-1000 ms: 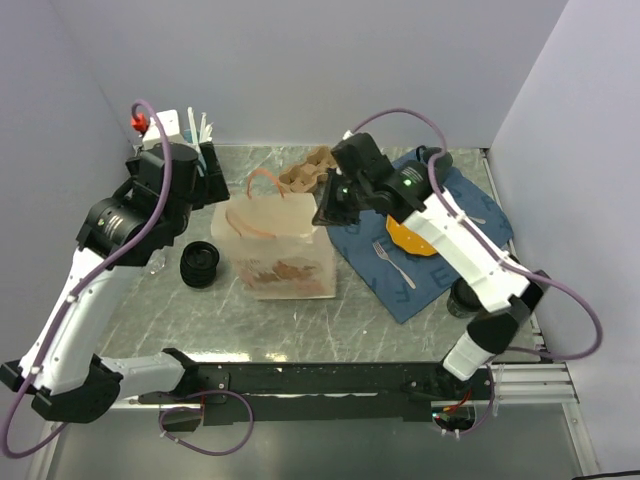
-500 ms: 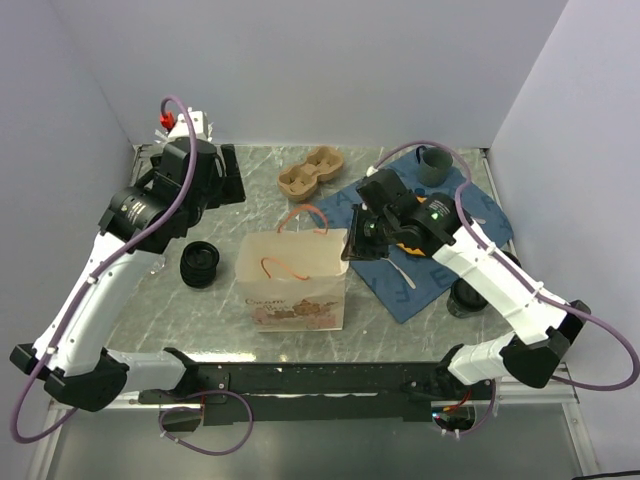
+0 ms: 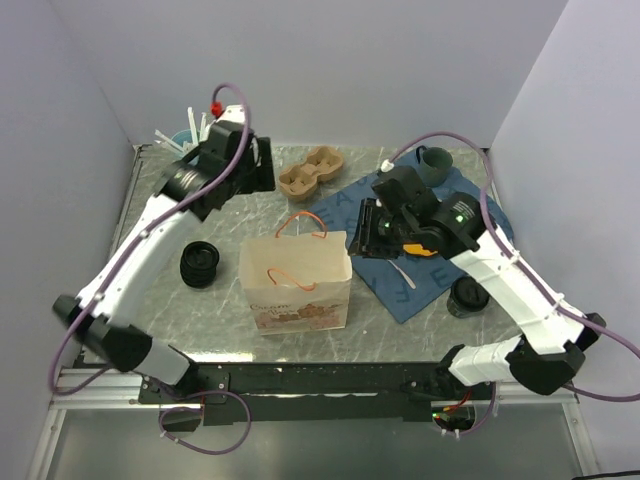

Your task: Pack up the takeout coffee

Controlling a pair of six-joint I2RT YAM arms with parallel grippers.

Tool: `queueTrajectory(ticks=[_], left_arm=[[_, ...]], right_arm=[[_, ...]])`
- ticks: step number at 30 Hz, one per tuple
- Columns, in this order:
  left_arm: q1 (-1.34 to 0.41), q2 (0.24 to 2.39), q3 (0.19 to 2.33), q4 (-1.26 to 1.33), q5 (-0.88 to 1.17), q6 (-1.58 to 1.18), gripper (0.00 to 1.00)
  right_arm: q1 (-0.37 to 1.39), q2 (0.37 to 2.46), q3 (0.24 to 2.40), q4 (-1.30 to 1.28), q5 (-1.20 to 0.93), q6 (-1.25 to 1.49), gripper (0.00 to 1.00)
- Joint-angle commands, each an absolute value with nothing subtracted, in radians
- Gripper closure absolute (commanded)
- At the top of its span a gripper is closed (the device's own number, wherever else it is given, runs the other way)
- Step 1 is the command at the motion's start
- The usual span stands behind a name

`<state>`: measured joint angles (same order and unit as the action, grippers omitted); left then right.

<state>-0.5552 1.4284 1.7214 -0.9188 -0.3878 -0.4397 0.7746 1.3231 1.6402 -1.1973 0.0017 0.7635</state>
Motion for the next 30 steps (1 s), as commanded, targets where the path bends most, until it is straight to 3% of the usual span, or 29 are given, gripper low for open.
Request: queueTrajectory(ticks=[1,8,13,19,22,26,30], left_arm=[[-0.529,1.54,1.845,-0.813,-0.374,-0.501,0.12],[-0.497,1.802,1.997,-0.708,-0.298,-0.626,0.09],[-0.445,1.928,2.066,-0.675,-0.345,-0.67,0.13],[-0.417,2.025,2.089,-0.52,-0.247,-0.619,0.18],[-0.381,2.106,2.138,-0.52,-0.031,-0.449,0.16],[-0.298,2.2,2.163,-0.496,0.263,-0.368,0.24],[-0.282,2.256,2.207,-0.482,0.294,-0.262,0.23]], right_arm=[[0.776,1.255,1.689,-1.256,0.066,0.726,0.54],[0.776,1.161,1.637,-1.229,0.09,0.693,0.28],[0.775,1.167,1.684,-1.244,0.133,0.684,0.0],[0.765,1.267,1.778,-1.311,0.126,0.657,0.0],[0.764,1.347,1.862,-1.382,0.127,0.658,0.0],[0.764,1.434,1.965,-1.416,0.08,0.632,0.0],[0.762,1.518,2.057,-1.454,0.103,0.591,0.0]])
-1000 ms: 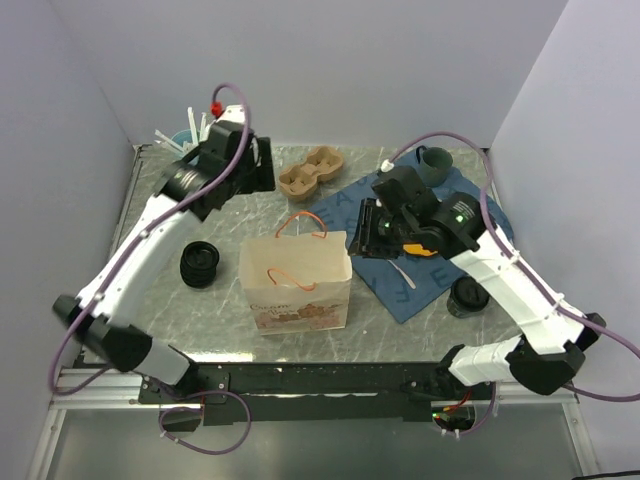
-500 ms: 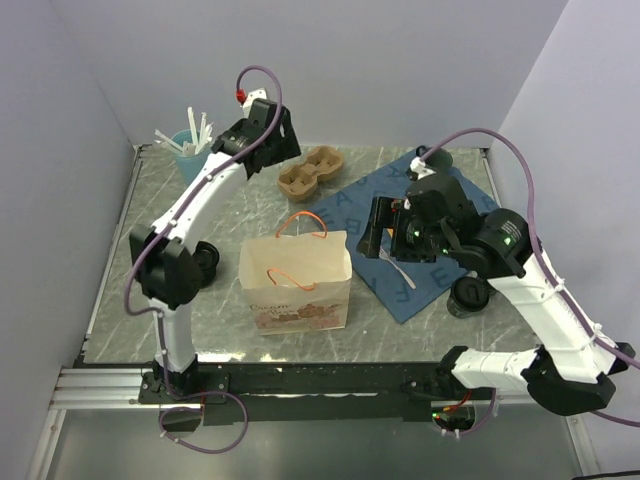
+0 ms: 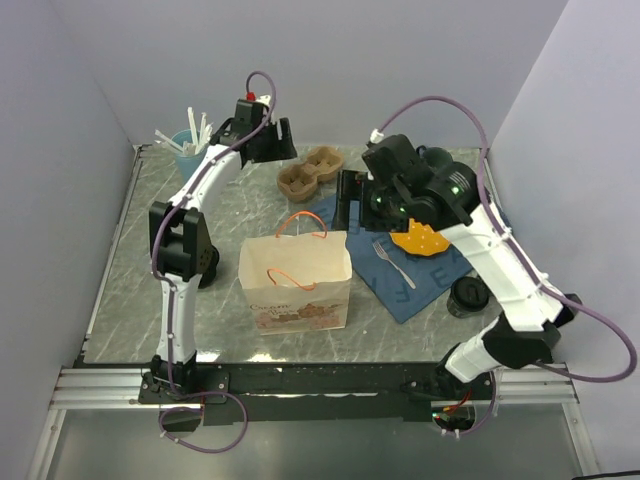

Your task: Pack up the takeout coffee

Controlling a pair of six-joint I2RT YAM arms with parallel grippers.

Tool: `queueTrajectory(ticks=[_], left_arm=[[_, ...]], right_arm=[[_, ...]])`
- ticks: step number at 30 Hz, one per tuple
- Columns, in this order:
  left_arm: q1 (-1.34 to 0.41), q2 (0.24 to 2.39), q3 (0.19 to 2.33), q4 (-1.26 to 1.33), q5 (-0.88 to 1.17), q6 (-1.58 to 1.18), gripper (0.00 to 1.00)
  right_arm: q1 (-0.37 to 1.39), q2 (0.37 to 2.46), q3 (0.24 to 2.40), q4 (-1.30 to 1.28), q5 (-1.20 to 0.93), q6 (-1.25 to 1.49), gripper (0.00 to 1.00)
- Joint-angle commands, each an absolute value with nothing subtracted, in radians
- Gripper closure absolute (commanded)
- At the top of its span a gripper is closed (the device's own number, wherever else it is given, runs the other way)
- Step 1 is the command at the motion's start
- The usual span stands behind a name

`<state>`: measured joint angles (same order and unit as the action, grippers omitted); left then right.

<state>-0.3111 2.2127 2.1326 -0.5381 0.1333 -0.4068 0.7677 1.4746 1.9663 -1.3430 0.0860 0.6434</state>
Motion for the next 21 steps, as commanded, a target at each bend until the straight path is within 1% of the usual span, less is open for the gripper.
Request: queueTrajectory(ticks=[1,4,6,10,11,14,16,17,21], left_arm=[[-0.276,2.269,2.213,-0.474,0.308,-0.24,0.24],[-0.273,2.302,2.198,-0.43,0.366,-0.177,0.25],[-0.275,2.295,2.14,-0.364,0.405,-0.137,0.24],[-0.294,2.247,2.036,-0.241,0.397,-0.019,0.22],[-0.298,2.241,2.022,-0.224,0.414,-0.011,0.25],[-0.299,2.285,2.071,-0.226,0.5,0.015,0.3],[-0.301,2.293,2.065,-0.18,0.52,0.006,0.32],[-0.302,2.302,2.066,-0.169,0.528,0.008,0.34],[-0.325,2.324,2.091,-0.155,0.497,0.026,0.37]], right_arm=[[0.761,1.526,2.063,-1.453,0.097,0.578,0.0],[0.762,1.542,2.066,-1.454,0.089,0.54,0.01],[0.761,1.53,2.053,-1.442,0.094,0.505,0.02],[0.756,1.465,1.979,-1.371,0.107,0.448,0.03],[0.744,1.453,1.965,-1.365,0.11,0.446,0.03],[0.73,1.396,1.902,-1.332,0.095,0.425,0.04],[0.719,1.342,1.833,-1.293,0.089,0.41,0.05],[0.713,1.303,1.786,-1.281,0.086,0.399,0.06],[0.651,1.224,1.683,-1.23,0.048,0.37,0.07]])
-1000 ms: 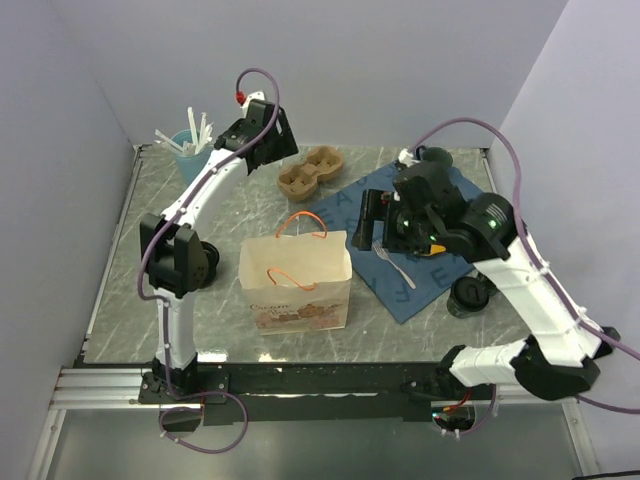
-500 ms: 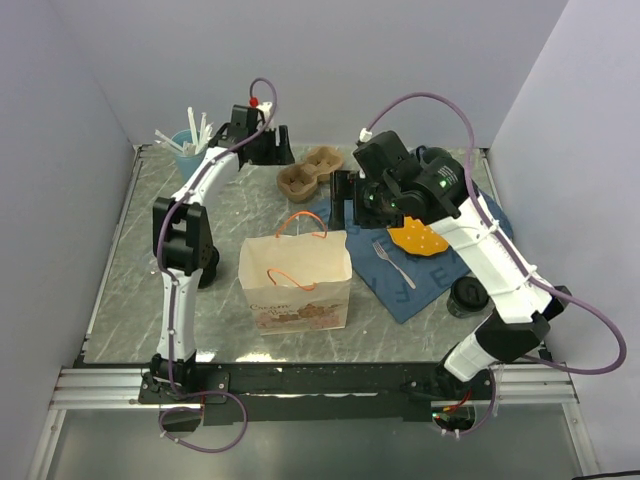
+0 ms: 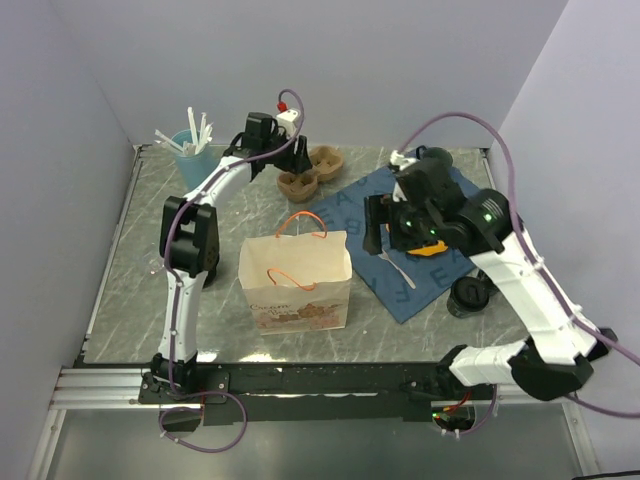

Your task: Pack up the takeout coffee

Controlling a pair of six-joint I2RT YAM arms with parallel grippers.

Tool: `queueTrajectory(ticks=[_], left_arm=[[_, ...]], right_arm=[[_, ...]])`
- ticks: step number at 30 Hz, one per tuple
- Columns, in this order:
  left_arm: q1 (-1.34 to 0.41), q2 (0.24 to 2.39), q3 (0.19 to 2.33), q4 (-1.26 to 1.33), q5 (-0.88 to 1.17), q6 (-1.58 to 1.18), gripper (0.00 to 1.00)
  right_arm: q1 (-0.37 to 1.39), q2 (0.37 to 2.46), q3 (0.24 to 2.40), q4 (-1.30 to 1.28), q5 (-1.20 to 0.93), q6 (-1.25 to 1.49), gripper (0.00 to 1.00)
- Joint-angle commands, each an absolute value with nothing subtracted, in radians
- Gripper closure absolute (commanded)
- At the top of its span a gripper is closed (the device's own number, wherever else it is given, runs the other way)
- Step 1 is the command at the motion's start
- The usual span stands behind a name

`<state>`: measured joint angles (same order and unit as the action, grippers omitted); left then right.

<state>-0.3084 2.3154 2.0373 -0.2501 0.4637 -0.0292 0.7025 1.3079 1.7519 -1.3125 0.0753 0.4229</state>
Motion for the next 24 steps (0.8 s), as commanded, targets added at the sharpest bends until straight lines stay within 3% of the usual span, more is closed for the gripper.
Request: queueTrajectory(ticks=[1,8,24], left_arm=[[-0.328,2.335,2.094,-0.15,0.488,0.04,0.37],[-0.348,2.407,2.155,-0.149,0.443,0.064,0.41],[-0.37,2.485,2.175,-0.095,0.291,0.093,0.47]], right_arm=[[0.637,1.213,1.669,-1.223,0.034,0.367,0.07],[0.52,1.17,1.64,-1.226,-0.029,0.319,0.08],[0.503,1.276,1.759,-1.281,-0.069,0.313,0.09]])
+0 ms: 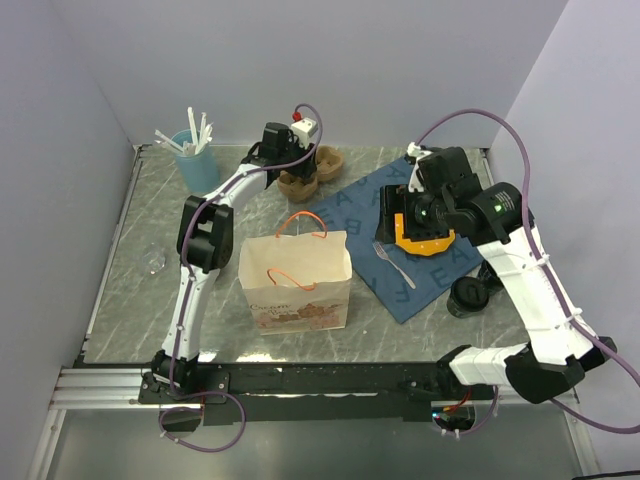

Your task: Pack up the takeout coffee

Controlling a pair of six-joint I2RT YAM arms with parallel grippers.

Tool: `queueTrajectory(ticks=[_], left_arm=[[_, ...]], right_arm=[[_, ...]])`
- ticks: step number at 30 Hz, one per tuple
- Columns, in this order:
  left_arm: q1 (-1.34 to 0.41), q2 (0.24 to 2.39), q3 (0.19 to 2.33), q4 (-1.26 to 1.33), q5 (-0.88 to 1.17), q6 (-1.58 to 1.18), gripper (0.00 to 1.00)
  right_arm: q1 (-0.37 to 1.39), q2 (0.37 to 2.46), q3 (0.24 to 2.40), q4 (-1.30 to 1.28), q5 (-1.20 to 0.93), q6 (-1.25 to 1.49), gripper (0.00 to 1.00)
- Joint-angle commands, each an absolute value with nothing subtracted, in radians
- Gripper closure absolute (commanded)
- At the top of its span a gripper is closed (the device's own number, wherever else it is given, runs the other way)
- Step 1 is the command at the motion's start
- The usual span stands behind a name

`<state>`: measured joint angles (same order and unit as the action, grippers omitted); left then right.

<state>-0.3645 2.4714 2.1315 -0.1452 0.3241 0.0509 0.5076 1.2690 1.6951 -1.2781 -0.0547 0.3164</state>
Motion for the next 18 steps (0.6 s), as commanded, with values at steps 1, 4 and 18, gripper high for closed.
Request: queueTrajectory(ticks=[1,4,18], left_arm=[[-0.37,2.49,2.178,-0.094,0.293,0.095,0.47],[-0.367,2.494,2.178,-0.1,0.316,0.097,0.47],[-0.371,2.468,2.16,-0.101,0.37,0.064,0.47]], right_arm=[[0.502,1.284,1.766,-1.287,-0.071,0.316,0.09],[0.502,1.296,1.781,-1.289,-0.069,0.322,0.09],[0.502,1.322,1.776,-1.282,-0.083,0.348,0.09]])
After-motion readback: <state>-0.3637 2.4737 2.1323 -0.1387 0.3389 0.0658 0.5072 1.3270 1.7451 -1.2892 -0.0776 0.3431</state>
